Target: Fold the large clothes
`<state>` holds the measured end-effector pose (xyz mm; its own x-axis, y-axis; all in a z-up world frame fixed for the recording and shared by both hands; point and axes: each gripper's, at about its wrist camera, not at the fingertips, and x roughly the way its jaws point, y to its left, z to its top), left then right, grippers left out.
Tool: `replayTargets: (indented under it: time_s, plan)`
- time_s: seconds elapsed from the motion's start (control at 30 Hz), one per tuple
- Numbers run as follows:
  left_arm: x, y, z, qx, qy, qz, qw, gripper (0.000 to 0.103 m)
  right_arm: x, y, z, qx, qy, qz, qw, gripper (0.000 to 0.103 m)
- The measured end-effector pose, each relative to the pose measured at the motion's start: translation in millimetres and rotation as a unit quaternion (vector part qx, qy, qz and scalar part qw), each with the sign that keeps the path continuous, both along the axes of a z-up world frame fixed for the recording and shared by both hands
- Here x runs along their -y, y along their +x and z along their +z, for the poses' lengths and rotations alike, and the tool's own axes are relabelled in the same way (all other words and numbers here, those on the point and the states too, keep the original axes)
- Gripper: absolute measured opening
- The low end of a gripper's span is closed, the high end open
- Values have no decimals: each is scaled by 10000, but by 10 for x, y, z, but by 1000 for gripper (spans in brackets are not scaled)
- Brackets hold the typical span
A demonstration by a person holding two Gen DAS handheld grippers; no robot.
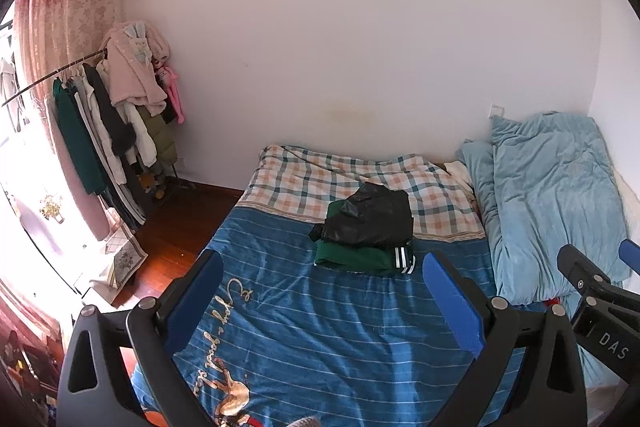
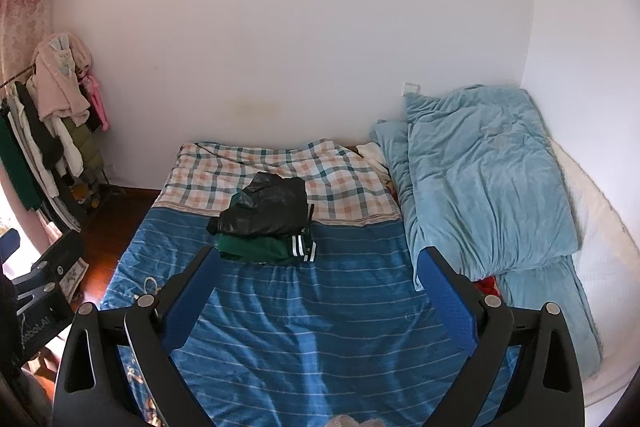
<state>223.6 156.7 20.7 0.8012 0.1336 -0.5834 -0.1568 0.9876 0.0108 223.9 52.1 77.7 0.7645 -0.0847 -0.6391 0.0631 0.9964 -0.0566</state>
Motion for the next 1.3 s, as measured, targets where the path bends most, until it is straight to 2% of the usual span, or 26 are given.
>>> replayTargets:
  time_s: [1.3]
  plan:
    - [-24,-50,-2,-22,3,-14,10000,102,-20,-19,-50,-43,52,56,10000,100]
